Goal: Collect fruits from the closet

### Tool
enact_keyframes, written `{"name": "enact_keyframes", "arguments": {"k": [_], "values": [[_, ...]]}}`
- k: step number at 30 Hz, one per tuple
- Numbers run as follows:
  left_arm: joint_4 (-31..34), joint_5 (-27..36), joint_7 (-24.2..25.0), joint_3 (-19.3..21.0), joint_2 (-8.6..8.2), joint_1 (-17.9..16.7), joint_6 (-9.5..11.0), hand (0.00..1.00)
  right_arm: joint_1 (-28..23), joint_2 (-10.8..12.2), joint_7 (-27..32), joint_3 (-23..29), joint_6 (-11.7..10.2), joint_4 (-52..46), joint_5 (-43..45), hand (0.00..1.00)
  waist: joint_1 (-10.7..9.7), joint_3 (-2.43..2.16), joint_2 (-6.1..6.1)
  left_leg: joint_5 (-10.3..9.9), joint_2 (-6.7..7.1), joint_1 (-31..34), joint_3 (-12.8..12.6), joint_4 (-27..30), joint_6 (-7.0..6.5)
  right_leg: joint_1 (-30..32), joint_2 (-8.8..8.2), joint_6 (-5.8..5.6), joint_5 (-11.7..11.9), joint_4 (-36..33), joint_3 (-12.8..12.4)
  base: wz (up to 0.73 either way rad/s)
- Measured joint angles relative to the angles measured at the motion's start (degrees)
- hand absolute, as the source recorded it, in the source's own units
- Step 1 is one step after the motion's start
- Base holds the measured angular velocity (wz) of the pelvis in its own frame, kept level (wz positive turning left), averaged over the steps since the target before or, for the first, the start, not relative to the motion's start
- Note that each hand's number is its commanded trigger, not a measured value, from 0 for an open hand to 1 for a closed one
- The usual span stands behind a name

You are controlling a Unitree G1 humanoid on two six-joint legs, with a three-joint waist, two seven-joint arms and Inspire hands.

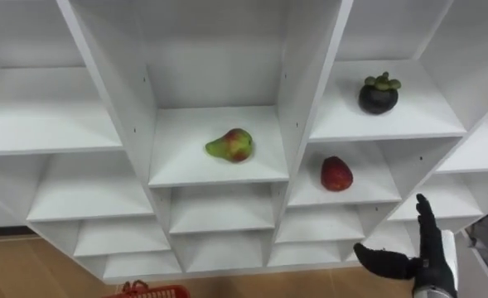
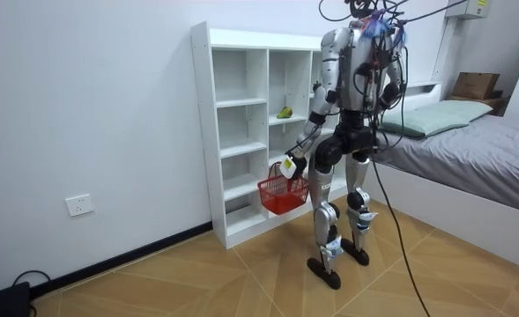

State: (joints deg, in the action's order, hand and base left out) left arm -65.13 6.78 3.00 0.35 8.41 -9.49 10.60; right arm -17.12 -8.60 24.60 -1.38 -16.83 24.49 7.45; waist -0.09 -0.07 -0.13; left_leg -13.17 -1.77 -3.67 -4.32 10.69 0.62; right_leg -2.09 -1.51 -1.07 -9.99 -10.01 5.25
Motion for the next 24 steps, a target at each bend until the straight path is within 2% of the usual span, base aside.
{"name": "enact_keyframes", "arguments": {"k": [1, 3, 7, 8, 9, 11, 13, 19, 24], "values": [[0.0, 0.1, 0.1, 0.0, -0.08, 0.0, 0.2, 1.00, -0.1, 0.0, 0.3, 0.0, 0.1, -1.9, 0.4, 0.00, -0.1, 0.08, 0.49, 0.0, -0.05, 0.1, -0.3, 0.0, 0.00, 0.2, 0.10, 0.02, 0.1, -0.1, -0.4, -0.17], [-0.2, 0.3, 0.3, -0.1, -0.07, -0.1, 0.4, 1.00, -0.4, 0.0, 0.7, 0.0, 0.2, -6.1, 1.4, 0.00, -0.4, 0.04, 0.62, 0.0, -0.05, 0.0, -0.3, -0.1, 0.00, 0.2, 0.11, 0.02, 0.1, -0.2, -0.4, -0.04], [-0.2, 0.1, 1.1, -0.1, 0.08, 0.0, 0.4, 1.00, -0.2, -0.9, 1.0, -1.2, -0.4, -19.5, 2.1, 0.00, -0.2, -0.02, 0.37, 0.0, -0.05, -0.6, -0.3, -0.1, 0.00, 0.2, 0.17, 0.02, 0.1, 0.0, -0.5, 0.00], [-0.2, 0.2, 1.3, -0.1, 0.16, -0.1, 0.4, 1.00, -0.2, -1.0, 1.0, -1.9, -0.8, -21.0, 2.2, 0.00, 0.2, -0.20, 0.09, 0.0, -0.08, -0.9, -0.3, -0.2, 0.00, -0.1, 0.21, 0.02, 0.1, 0.1, -0.5, 0.00], [-0.2, 0.3, 1.3, -0.2, 0.17, 0.0, 0.4, 1.00, -0.2, -1.1, 1.0, -2.1, -0.9, -21.4, 2.4, 0.00, 0.3, -0.26, -0.04, 0.0, -0.10, -1.0, -0.3, -0.3, 0.00, -0.1, 0.22, 0.02, 0.1, 0.1, -0.5, 0.00], [-0.2, 0.5, 1.4, -1.1, 0.29, -0.6, 0.4, 1.00, -0.1, -1.0, 1.0, -3.2, -0.7, -21.5, 3.6, 0.00, 0.5, -0.04, -0.69, 0.0, -0.10, -0.9, -0.3, -0.4, 0.00, 0.0, 0.21, 0.02, 0.1, 0.0, -0.5, 0.00], [-0.1, 0.6, 1.2, -1.1, 0.57, -0.8, 0.4, 1.00, -0.4, -1.0, 1.0, -4.1, -0.6, -21.5, 4.7, 0.00, 0.5, -0.15, -1.00, 0.0, -0.10, -0.9, -0.3, -0.5, 0.00, 0.0, 0.22, 0.02, 0.1, 0.0, -0.5, 0.00], [-0.1, 0.5, 1.1, -1.4, 0.62, -0.8, 0.4, 1.00, -0.2, -1.1, 1.9, -4.3, -0.7, -23.9, 9.2, 0.00, 0.5, -0.06, -0.61, 0.0, -0.19, -0.8, -0.4, -1.1, -0.04, 0.2, 0.34, 0.02, 0.1, -0.6, -0.6, -0.01], [-0.1, 0.4, 1.5, -2.3, 0.92, -0.6, 0.4, 1.00, 0.5, -1.6, 2.9, -4.3, -0.7, -27.1, 9.1, 0.00, 0.7, 0.01, -0.21, 0.0, -0.35, -0.7, -0.4, -1.1, -0.03, 0.3, 0.50, 0.04, 0.1, -0.5, -0.5, 0.00]]}}
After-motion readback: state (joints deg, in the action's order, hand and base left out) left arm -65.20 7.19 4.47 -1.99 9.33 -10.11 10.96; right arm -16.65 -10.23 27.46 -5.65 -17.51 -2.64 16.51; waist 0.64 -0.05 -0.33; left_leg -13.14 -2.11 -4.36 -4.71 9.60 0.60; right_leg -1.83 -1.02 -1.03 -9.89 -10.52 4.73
